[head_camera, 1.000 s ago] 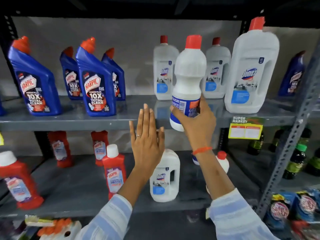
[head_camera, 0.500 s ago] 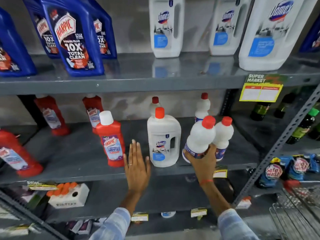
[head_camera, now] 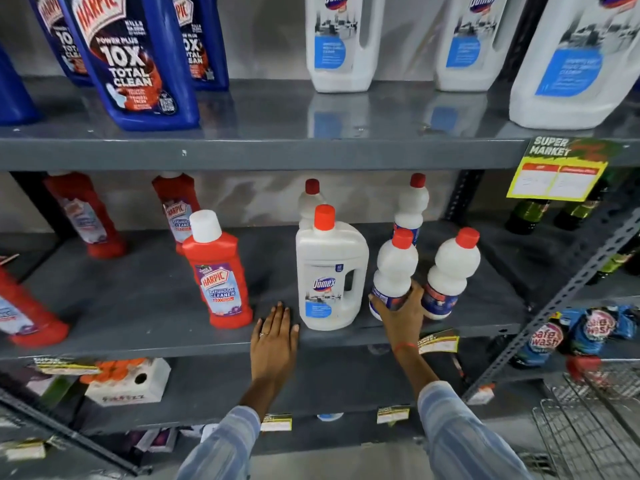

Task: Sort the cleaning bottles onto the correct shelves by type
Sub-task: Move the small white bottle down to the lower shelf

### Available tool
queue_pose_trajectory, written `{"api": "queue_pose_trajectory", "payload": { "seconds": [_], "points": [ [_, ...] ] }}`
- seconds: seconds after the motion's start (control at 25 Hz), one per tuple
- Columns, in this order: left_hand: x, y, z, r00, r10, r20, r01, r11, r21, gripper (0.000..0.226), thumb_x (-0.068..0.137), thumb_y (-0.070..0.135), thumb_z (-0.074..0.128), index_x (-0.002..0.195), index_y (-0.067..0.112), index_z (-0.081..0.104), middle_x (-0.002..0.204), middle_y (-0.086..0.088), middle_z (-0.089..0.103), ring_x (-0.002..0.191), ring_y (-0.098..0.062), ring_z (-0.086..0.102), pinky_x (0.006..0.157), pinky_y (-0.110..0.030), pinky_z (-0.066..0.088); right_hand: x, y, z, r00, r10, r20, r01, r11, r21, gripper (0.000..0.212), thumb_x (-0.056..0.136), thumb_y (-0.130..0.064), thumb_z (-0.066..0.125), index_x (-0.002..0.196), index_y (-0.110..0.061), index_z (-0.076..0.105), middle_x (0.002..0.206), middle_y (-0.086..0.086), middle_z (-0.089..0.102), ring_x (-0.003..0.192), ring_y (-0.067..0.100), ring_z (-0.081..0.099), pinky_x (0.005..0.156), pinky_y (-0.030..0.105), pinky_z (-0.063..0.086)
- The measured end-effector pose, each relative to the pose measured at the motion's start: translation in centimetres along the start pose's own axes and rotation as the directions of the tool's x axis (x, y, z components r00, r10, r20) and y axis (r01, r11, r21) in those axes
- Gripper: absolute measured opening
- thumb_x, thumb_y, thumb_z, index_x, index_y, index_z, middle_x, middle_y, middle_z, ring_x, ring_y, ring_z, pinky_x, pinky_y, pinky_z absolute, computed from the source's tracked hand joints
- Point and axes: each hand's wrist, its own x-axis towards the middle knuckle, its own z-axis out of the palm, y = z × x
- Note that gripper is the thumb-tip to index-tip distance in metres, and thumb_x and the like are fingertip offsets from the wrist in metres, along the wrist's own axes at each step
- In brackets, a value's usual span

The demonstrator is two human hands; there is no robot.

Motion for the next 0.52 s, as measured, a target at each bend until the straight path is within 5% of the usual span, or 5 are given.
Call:
{"api": "queue_pose_trajectory", "payload": {
  "seconds": [0.16, 0.32, 0.4, 0.52],
  "points": [
    [0.1, 0.1, 0.0, 0.999, 0.013, -0.044, -0.013, 1.000, -0.006, 0.042, 0.097, 0.023, 0.044, 0.135, 0.004, 0.047, 0.144, -0.013, 0.046, 0.133, -0.027, 0.043, 0.112, -0.043, 0.028, -0.5, -0.3, -0.1, 1.000, 0.023, 0.004, -0.024, 0.999, 0.031, 0.077, 0.067, -0.014, 0.082, 0.131, -0.012, 0.038, 0.134, 0.011, 0.052, 0.117, 0.019, 0.050, 0.095, 0.030, 0.044],
    [0.1, -0.1, 0.1, 1.000, 0.015, -0.003, -0.015, 1.000, 0.010, 0.045, 0.100, 0.026, 0.039, 0.140, 0.007, 0.040, 0.150, -0.009, 0.038, 0.138, -0.025, 0.035, 0.115, -0.040, 0.023, -4.4, -1.6, 1.0, 0.964, -0.143, -0.222, 0.140, 0.990, -0.030, 0.068, 0.070, -0.024, 0.075, 0.128, -0.005, 0.046, 0.128, 0.018, 0.049, 0.120, 0.022, 0.041, 0.102, 0.028, 0.038],
    [0.1, -0.3, 0.2, 1.000, 0.020, 0.010, -0.020, 1.000, 0.015, 0.046, 0.100, 0.027, 0.039, 0.141, 0.007, 0.038, 0.151, -0.009, 0.036, 0.139, -0.025, 0.034, 0.115, -0.041, 0.023, -6.4, -2.8, 2.4, 0.960, -0.250, -0.128, 0.247, 0.968, -0.038, 0.050, 0.072, -0.030, 0.070, 0.116, -0.009, 0.057, 0.116, 0.010, 0.052, 0.109, 0.022, 0.047, 0.093, 0.031, 0.044],
    [0.3, -0.6, 0.1, 0.995, 0.024, 0.100, -0.030, 0.998, 0.053, 0.051, 0.101, 0.034, 0.029, 0.147, 0.011, 0.025, 0.157, -0.006, 0.022, 0.144, -0.020, 0.021, 0.117, -0.037, 0.015, -7.1, -3.9, 4.2, 0.977, -0.197, 0.085, 0.195, 0.980, 0.026, 0.047, 0.075, -0.021, 0.074, 0.117, -0.011, 0.056, 0.118, 0.009, 0.054, 0.108, 0.022, 0.054, 0.092, 0.038, 0.052]
  ]
}}
